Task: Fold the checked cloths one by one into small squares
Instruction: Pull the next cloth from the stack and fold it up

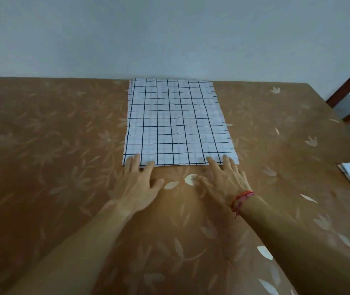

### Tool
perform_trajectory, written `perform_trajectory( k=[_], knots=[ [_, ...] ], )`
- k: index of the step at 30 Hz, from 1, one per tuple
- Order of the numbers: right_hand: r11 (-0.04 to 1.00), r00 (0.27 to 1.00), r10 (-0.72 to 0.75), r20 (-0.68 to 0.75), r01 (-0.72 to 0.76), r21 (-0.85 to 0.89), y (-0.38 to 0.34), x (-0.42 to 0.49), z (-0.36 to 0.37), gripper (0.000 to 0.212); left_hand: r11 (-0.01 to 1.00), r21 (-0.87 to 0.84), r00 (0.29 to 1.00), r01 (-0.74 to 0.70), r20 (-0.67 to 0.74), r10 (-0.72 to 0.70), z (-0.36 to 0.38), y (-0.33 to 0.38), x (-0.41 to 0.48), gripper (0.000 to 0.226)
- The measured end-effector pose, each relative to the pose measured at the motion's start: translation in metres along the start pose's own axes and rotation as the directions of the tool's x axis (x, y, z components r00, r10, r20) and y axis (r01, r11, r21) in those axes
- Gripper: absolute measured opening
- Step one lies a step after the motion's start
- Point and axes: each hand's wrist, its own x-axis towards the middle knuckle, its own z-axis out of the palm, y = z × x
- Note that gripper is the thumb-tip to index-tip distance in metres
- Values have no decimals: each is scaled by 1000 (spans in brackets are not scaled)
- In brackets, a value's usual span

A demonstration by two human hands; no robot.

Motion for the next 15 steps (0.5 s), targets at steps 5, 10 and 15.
perform_trajectory(
  k=[5,10,15],
  knots=[
    [1000,1000,20,18,-20,-19,8,20,12,70,997,63,996,51,71,-56,7,-7,14,73],
    [997,999,-34,-20,33,-67,11,26,22,65,995,90,997,41,54,-46,8,-8,17,74],
    [983,988,-78,-131,54,-174,10,20,24,52,996,83,999,16,-47,-12,4,0,11,68]
  ],
)
